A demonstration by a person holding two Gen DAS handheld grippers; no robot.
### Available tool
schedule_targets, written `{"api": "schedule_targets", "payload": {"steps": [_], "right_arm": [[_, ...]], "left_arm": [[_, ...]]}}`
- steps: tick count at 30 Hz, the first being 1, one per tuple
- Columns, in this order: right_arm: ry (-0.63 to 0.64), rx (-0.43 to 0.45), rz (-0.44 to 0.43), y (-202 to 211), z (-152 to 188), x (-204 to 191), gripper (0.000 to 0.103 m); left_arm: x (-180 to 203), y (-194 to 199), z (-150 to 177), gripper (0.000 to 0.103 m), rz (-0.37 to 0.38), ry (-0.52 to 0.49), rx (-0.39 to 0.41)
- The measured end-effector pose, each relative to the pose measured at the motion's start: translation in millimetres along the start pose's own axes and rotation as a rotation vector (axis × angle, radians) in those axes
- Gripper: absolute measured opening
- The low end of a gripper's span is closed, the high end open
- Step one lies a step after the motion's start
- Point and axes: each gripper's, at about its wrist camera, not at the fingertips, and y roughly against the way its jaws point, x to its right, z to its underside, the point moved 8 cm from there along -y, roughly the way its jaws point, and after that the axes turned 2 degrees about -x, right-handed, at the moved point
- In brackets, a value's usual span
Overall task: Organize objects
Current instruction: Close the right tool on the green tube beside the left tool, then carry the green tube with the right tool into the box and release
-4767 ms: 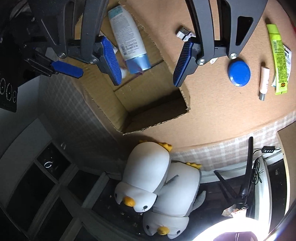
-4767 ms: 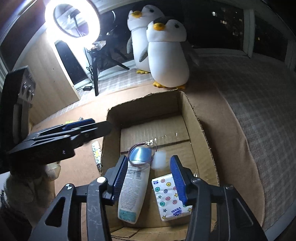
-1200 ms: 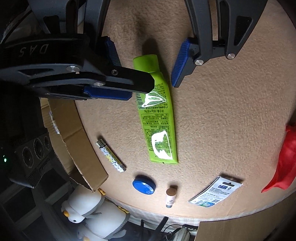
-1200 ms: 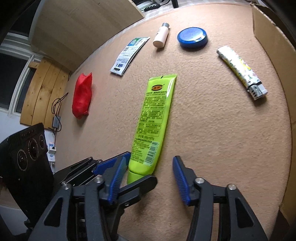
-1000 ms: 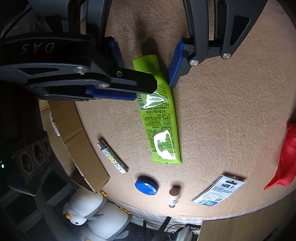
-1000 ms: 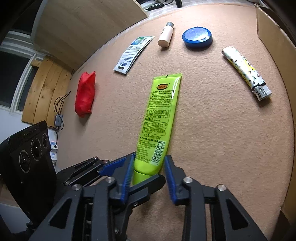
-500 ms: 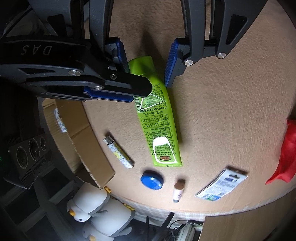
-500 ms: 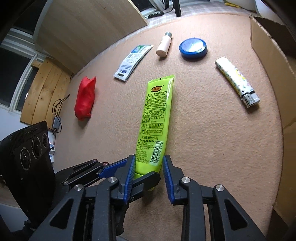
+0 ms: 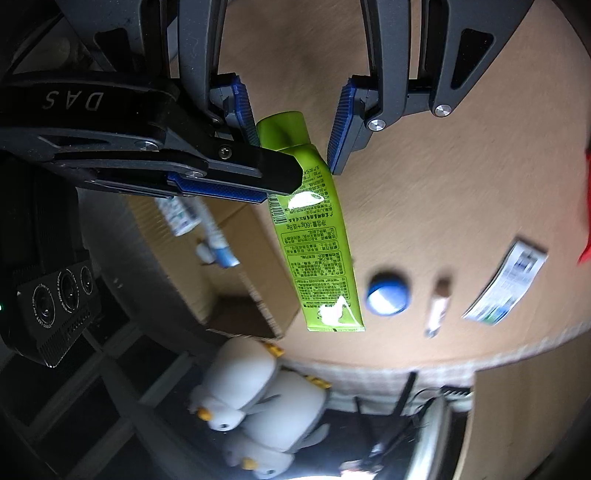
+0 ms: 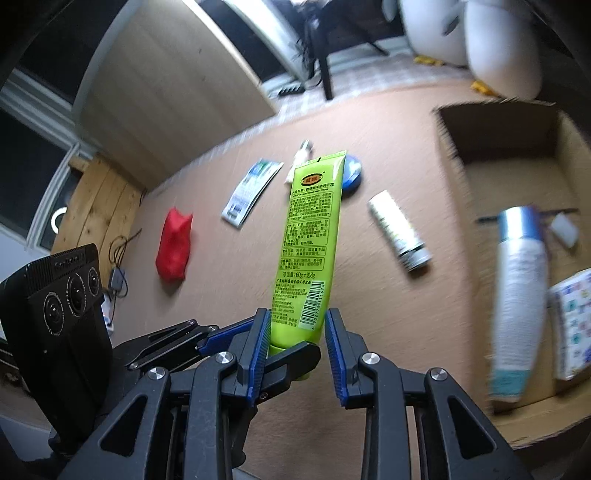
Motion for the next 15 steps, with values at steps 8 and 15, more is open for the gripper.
{"api": "schedule_targets", "payload": {"steps": [8, 15], "right_arm": [[-0.047, 0.081, 0.046, 45, -20, 43, 0.028], [-0.089, 0.116, 0.088, 68, -30, 86, 0.028]], "left_arm": [[55, -28, -33, 0.041, 0.056, -0.062, -0.001], [93, -58, -52, 0.040, 0.093, -0.093, -0.014]]}}
